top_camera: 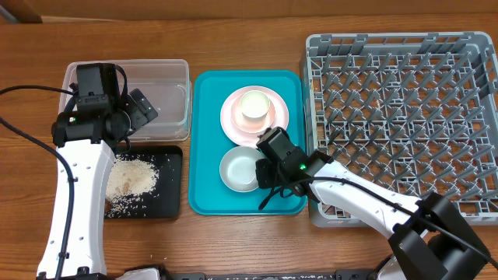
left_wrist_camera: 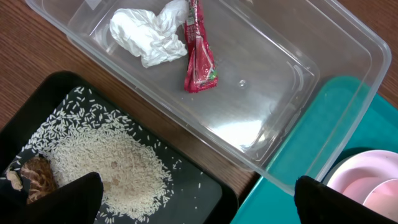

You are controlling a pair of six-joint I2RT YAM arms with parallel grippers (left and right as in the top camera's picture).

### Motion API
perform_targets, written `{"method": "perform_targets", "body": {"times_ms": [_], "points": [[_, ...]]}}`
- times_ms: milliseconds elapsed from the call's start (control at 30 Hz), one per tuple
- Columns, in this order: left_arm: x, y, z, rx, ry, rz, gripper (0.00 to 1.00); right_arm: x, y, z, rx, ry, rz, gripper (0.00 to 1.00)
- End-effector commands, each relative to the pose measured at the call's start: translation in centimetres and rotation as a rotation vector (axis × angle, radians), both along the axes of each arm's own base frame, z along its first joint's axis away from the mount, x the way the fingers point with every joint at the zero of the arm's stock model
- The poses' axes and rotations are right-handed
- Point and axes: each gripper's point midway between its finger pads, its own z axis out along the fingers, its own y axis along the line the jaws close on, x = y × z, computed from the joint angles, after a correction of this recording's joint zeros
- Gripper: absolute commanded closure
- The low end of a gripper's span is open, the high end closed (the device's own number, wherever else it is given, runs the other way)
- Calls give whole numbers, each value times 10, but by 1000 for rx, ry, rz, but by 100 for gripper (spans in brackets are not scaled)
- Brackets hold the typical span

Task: Sort waste into correct bins and load items into the dishwasher
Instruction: 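Lower the right gripper and grip the rim of the white bowl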

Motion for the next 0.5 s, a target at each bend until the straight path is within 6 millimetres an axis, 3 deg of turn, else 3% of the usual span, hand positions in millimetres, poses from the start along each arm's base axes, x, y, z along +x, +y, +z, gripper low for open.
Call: {"method": "perform_targets", "body": {"times_ms": [0, 200, 467], "points": [[3, -1, 7, -11, -24, 9, 0, 11, 7, 8, 35, -47, -7, 77], [3, -1, 7, -11, -24, 8, 0, 18, 0, 8, -1, -82, -34, 88], [3, -1, 7, -11, -24, 8, 0, 12, -4, 1, -15, -59, -48, 88]]}}
